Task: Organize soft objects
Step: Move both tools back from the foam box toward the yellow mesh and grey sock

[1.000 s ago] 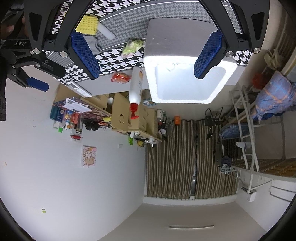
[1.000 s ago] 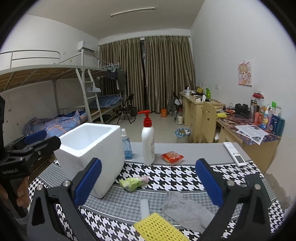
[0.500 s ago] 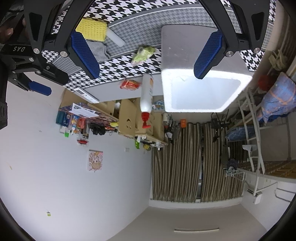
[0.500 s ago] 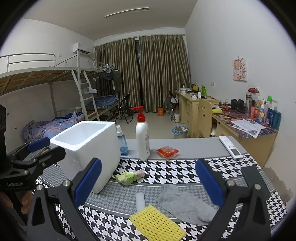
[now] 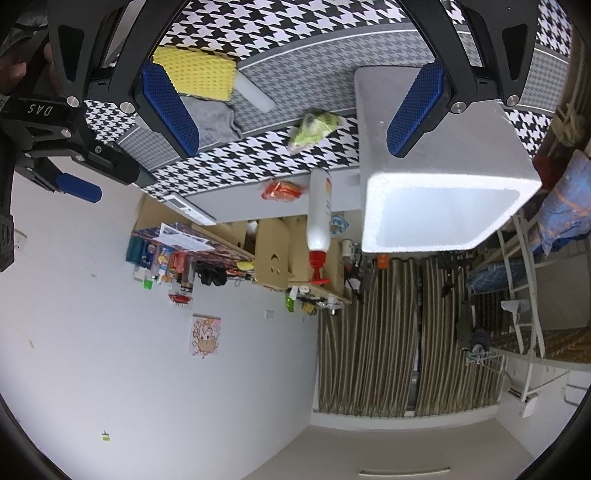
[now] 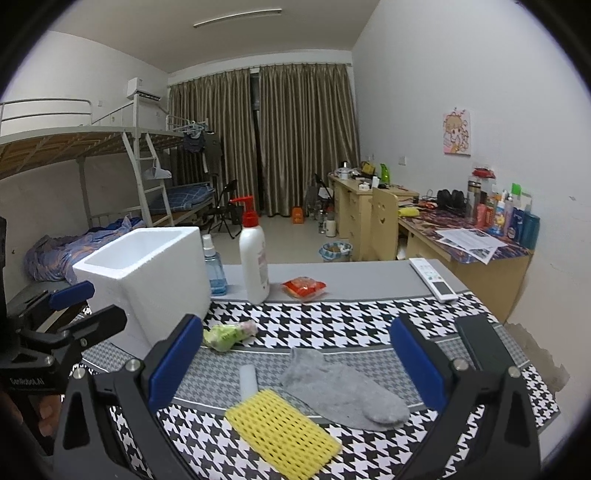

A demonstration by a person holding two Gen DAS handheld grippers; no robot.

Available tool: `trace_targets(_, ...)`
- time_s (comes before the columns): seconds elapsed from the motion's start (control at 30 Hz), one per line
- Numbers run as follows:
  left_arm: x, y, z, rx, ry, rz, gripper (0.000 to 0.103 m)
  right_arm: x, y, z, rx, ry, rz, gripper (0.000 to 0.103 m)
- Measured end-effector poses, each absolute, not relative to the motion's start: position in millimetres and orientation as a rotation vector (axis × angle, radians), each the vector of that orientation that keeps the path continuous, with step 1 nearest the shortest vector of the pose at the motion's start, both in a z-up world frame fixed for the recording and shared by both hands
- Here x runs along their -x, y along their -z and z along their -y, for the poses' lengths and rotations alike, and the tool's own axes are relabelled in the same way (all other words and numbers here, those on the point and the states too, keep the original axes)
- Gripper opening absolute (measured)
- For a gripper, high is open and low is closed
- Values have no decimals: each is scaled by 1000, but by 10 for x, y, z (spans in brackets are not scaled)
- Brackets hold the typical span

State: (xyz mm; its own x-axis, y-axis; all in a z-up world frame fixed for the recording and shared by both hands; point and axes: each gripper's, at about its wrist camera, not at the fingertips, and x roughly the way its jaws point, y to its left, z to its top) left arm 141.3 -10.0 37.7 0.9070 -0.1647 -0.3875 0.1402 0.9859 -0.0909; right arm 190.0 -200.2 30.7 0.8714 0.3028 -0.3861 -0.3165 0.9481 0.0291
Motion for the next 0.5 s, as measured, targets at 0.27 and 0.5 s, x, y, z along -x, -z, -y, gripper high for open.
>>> trace_targets(0.27,-1427,-259,287,38,215,-437,102,-1914,-219,2144,31,-288,-418,102)
trace_targets(0.5,-1466,-137,434,22,248,-470,102,-1962,-127,2239,23,-261,-445,102)
